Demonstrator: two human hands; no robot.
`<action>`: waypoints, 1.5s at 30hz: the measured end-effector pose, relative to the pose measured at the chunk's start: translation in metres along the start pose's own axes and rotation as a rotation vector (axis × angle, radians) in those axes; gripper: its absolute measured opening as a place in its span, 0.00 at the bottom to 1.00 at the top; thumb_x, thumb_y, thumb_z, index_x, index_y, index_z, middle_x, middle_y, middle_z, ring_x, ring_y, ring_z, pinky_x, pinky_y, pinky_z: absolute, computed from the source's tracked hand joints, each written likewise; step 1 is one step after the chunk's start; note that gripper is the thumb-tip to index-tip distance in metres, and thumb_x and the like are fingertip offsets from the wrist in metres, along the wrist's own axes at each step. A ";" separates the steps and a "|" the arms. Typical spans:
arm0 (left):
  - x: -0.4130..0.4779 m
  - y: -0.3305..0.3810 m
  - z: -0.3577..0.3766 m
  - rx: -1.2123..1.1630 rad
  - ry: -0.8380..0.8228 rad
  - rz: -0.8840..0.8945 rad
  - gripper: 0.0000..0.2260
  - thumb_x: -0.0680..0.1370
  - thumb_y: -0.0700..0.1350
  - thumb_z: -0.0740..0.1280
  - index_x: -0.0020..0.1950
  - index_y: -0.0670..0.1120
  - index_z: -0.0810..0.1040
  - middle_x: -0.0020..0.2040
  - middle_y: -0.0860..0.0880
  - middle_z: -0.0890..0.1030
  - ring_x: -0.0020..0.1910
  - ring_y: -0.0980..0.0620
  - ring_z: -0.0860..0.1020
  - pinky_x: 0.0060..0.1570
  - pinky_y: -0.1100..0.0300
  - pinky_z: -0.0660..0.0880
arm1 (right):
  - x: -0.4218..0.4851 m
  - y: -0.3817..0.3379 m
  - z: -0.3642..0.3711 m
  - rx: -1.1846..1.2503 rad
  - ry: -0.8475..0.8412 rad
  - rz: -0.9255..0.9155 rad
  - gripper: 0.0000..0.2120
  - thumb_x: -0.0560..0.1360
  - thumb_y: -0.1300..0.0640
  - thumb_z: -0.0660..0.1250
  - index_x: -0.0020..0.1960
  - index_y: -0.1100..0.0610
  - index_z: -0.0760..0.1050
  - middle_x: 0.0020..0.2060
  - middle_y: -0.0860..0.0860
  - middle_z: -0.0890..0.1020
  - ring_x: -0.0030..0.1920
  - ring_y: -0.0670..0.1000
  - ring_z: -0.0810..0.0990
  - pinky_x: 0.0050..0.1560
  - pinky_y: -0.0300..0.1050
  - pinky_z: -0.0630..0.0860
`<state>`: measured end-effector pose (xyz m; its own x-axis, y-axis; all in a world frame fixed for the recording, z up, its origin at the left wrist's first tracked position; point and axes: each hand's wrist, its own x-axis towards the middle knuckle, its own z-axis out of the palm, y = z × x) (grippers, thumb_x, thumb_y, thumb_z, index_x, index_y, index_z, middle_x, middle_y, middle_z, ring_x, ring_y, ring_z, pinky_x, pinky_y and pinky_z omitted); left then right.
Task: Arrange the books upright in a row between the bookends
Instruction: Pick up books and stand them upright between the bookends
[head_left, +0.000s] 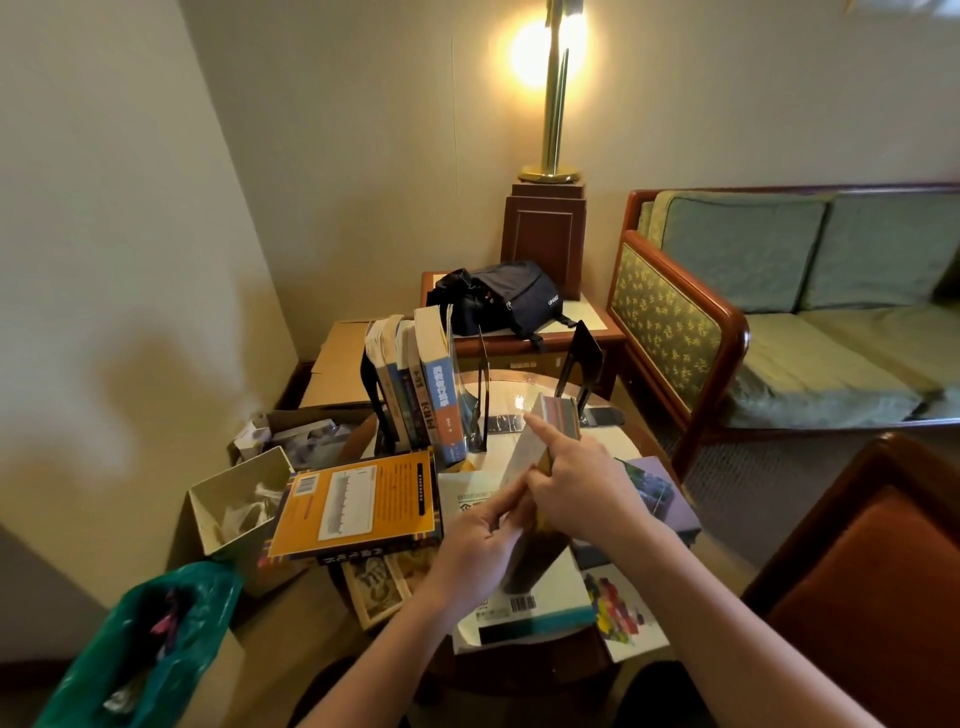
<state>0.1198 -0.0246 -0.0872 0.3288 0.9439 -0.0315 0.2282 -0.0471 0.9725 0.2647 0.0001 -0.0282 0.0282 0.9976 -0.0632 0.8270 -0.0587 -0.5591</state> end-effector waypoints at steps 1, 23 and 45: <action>0.002 -0.001 -0.001 0.039 -0.016 -0.003 0.17 0.85 0.46 0.58 0.68 0.67 0.66 0.57 0.62 0.79 0.53 0.71 0.77 0.47 0.74 0.75 | 0.000 0.003 -0.002 0.014 0.013 -0.005 0.30 0.80 0.47 0.60 0.77 0.32 0.52 0.65 0.58 0.70 0.52 0.54 0.79 0.52 0.51 0.83; 0.110 -0.110 -0.056 0.976 -0.092 -0.255 0.27 0.83 0.63 0.48 0.79 0.65 0.41 0.82 0.52 0.39 0.80 0.41 0.40 0.76 0.39 0.34 | 0.043 0.037 -0.036 0.260 0.306 -0.097 0.22 0.83 0.53 0.62 0.75 0.39 0.67 0.53 0.51 0.72 0.61 0.53 0.75 0.50 0.57 0.84; 0.112 -0.135 -0.053 1.082 0.035 -0.136 0.27 0.80 0.67 0.38 0.79 0.64 0.43 0.81 0.55 0.40 0.77 0.45 0.29 0.75 0.39 0.32 | 0.231 -0.020 0.016 -0.053 0.111 -0.168 0.22 0.84 0.49 0.57 0.77 0.43 0.66 0.65 0.59 0.77 0.62 0.61 0.76 0.57 0.49 0.71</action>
<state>0.0768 0.1049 -0.2098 0.2178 0.9709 -0.0998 0.9516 -0.1885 0.2426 0.2458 0.2315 -0.0454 -0.0534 0.9913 0.1200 0.8533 0.1077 -0.5101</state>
